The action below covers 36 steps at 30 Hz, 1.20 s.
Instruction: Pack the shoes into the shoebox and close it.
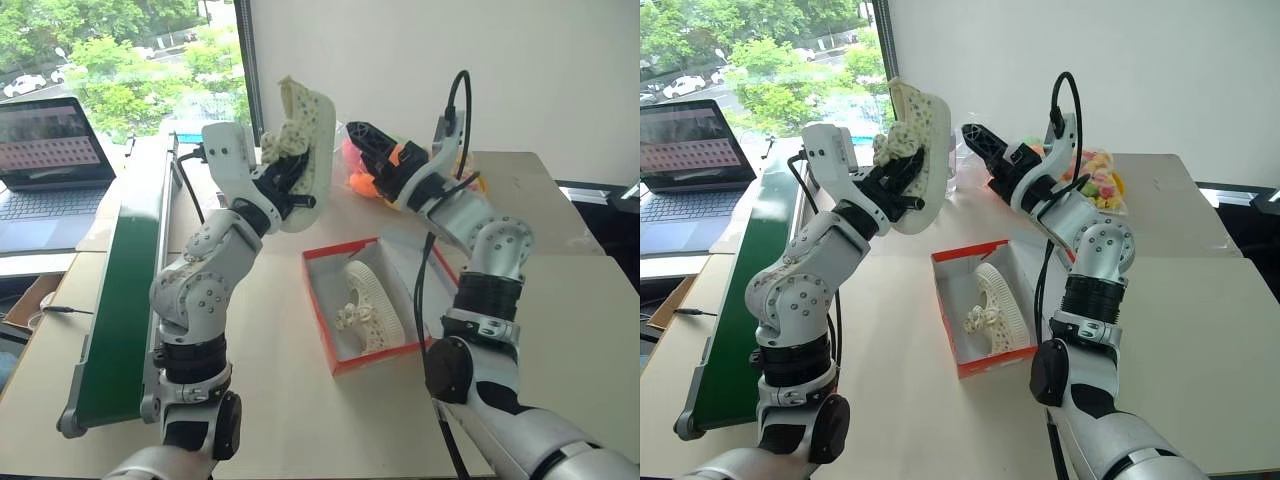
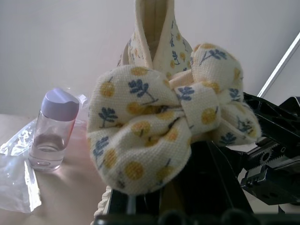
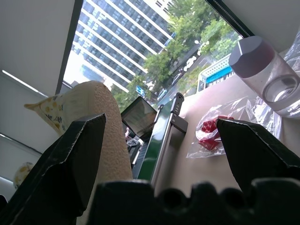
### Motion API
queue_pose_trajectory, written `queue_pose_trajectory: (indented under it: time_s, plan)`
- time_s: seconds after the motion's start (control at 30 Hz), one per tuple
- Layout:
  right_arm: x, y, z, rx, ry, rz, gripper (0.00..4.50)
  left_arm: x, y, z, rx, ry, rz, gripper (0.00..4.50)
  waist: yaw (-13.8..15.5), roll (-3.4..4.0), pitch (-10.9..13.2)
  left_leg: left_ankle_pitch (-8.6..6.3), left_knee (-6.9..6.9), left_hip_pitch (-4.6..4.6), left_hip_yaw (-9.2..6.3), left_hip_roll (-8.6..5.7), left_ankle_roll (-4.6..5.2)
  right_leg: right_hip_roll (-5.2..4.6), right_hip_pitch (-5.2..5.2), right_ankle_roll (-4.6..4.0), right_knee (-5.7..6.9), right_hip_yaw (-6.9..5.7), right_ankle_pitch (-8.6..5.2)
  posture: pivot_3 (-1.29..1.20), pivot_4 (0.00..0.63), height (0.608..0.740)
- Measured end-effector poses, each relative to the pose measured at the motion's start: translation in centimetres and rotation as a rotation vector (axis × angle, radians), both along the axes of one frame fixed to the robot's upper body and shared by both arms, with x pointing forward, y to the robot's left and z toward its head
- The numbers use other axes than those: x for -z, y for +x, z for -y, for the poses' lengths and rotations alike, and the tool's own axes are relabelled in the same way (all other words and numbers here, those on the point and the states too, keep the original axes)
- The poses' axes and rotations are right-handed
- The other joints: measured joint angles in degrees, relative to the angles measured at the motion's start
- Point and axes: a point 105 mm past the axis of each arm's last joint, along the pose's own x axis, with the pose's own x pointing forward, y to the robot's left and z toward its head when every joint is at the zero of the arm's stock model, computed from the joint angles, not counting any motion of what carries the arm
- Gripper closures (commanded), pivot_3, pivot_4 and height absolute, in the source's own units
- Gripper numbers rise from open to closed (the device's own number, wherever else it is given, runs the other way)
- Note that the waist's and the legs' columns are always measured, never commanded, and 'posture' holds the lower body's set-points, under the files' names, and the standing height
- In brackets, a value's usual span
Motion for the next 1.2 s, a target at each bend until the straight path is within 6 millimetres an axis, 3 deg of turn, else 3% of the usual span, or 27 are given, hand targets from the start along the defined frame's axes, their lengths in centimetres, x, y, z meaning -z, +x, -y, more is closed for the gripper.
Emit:
queue_pose_trajectory:
  time_s: [0.17,0.4,0.53,0.77,0.87,0.97,1.1,1.2]
  plan:
    - [-0.3,-1.0,-0.7,-0.040,-0.027,0.033,0.00,1.3,0.3,1.6,0.061,0.006,-0.043,3.94,0.2,0.00,0.0,0.00,0.00,-0.02,0.00,-0.01,0.01,0.00,0.00,0.00,-0.02,0.00,0.00,0.00,0.150,0.740]
    - [0.9,-1.8,-1.4,-0.100,-0.096,0.027,0.00,2.4,0.6,3.0,0.121,0.043,-0.064,3.94,0.2,0.00,0.0,0.00,0.00,-0.02,-0.02,-0.01,0.01,-0.01,0.00,0.00,-0.02,0.01,0.00,0.00,0.150,0.740]
    - [1.2,-1.8,-1.1,-0.095,-0.100,0.023,1.02,2.3,0.5,3.4,0.141,0.044,-0.058,3.98,0.2,0.00,0.0,0.00,0.00,-0.02,-0.02,-0.01,0.02,0.00,0.00,0.01,-0.03,0.01,0.00,0.00,0.150,0.740]
    - [1.6,-1.5,-0.7,-0.076,-0.098,0.011,3.45,2.2,0.4,3.1,0.158,0.068,-0.049,3.98,0.2,0.00,0.0,0.00,0.00,-0.01,-0.02,-0.01,0.02,0.00,0.00,0.01,-0.02,0.02,0.00,0.00,0.150,0.740]
    - [1.7,-1.4,-0.8,-0.079,-0.097,0.006,3.78,2.3,0.2,2.9,0.155,0.093,-0.052,3.98,0.2,0.00,0.0,0.00,0.00,-0.01,-0.02,0.00,0.02,0.00,0.00,0.01,-0.02,0.02,0.00,0.00,0.150,0.740]
    - [2.0,-1.4,-1.2,-0.092,-0.108,-0.002,3.83,2.5,0.0,2.2,0.148,0.128,-0.047,3.18,0.1,0.00,0.0,0.00,0.00,0.00,-0.02,0.00,0.02,0.01,0.00,0.01,-0.01,0.02,0.00,0.00,0.150,0.740]
    - [2.2,-1.3,-1.0,-0.081,-0.199,0.023,3.87,2.8,-0.5,1.4,0.163,0.168,-0.045,1.64,0.3,0.01,0.0,0.00,0.00,-0.01,-0.02,-0.01,0.02,-0.02,0.00,0.01,-0.03,0.02,-0.01,0.00,0.150,0.740]
    - [1.9,-1.8,-1.2,-0.099,-0.243,0.049,3.87,2.7,-1.0,0.7,0.188,0.217,-0.040,1.64,0.3,0.02,0.0,0.00,0.00,-0.02,-0.03,0.00,0.02,-0.01,-0.01,0.02,-0.02,0.02,-0.01,0.00,0.150,0.740]
